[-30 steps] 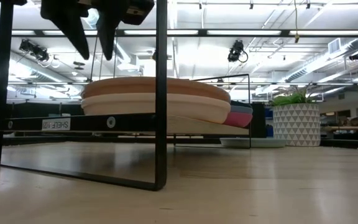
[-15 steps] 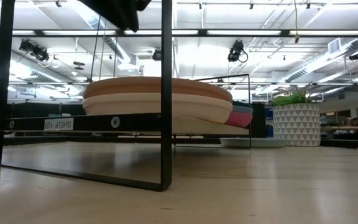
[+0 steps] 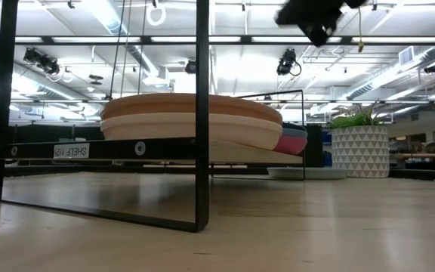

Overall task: Place and stack plates onto a shelf
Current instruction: Stack the orange plate on top of the dark blue plate on the shelf

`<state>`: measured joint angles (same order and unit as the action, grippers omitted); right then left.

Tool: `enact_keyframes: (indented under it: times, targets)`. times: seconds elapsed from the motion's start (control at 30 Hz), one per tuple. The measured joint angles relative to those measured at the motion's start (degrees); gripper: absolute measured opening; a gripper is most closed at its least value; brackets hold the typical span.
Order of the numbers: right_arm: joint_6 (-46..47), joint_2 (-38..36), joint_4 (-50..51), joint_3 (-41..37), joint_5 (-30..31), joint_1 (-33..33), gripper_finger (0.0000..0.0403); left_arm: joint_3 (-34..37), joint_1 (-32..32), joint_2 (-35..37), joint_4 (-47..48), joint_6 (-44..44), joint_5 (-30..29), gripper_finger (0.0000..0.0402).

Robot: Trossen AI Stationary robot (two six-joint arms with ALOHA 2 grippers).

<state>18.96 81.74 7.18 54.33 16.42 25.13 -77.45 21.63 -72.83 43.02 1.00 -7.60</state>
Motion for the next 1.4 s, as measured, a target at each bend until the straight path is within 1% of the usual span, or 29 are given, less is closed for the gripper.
enact_keyframes:
  times: [0.07, 0.2, 0.27, 0.3, 0.4, 0.5, 0.63, 0.73, 0.8, 0.9, 1.0, 1.17, 1.27, 1.4]
  targets:
    - [1.86, 1.24, 1.83, 0.00, -1.15, 0.55, 0.0045, 0.00, 0.91, 0.76, 1.01, -2.94, 3.38, 0.0068]
    - [4.83, 2.99, 4.92, 0.00, -1.16, 1.67, 0.0045, 0.00, 5.06, 0.94, 5.18, -6.88, 10.69, 0.0068]
    - [6.23, 3.60, 5.60, 0.00, -1.16, 1.98, 0.0045, 0.00, 7.95, 0.43, 7.20, -9.01, 12.94, 0.0068]
    - [7.09, 3.62, 6.16, -0.02, -1.16, 2.20, 0.0045, 0.00, 9.52, -0.17, 7.34, -10.01, 13.17, 0.0068]
    - [9.75, 3.26, 7.16, 0.00, -1.05, 2.86, 0.0045, 0.04, 14.73, -2.31, 7.83, -14.64, 12.14, 0.0068]
    - [9.69, 2.94, 6.74, 0.02, -0.66, 3.89, 0.0045, 0.04, 19.73, -5.22, 7.24, -20.66, 8.68, 0.0068]
    - [7.55, 2.94, 8.28, 0.02, 0.51, 4.41, 0.0045, 0.04, 24.81, -10.42, 7.89, -33.19, 3.87, 0.0068]
    - [6.23, 2.94, 10.26, 0.00, 1.88, 4.38, 0.0045, 0.04, 27.49, -14.50, 8.27, -44.31, 2.49, 0.0068]
    - [4.66, 2.94, 10.61, 0.00, 3.34, 4.24, 0.0045, 0.04, 28.78, -17.49, 8.29, -51.48, 2.38, 0.0068]
    - [1.91, 2.90, 11.09, 0.00, 3.85, 3.63, 0.0045, 0.04, 30.41, -21.89, 8.21, -61.31, 2.53, 0.0068]
    - [-0.64, 2.27, 11.07, 0.00, 3.98, 2.84, 0.0045, 0.07, 31.30, -26.11, 8.14, -69.10, 4.43, 0.0068]
    - [-5.10, 0.08, 11.49, 0.00, 5.83, 1.54, 0.0045, 0.07, 31.46, -30.28, 7.88, -82.54, 5.67, 0.0072]
    - [-7.12, -1.10, 11.80, 0.00, 7.56, 0.82, 0.0045, 0.07, 31.43, -31.54, 5.68, -86.84, 4.76, 0.0089]
    - [-9.02, -1.84, 11.75, 0.00, 8.11, 0.00, 0.0045, 0.07, 31.43, -33.36, 5.05, -90.70, 3.84, 0.0125]
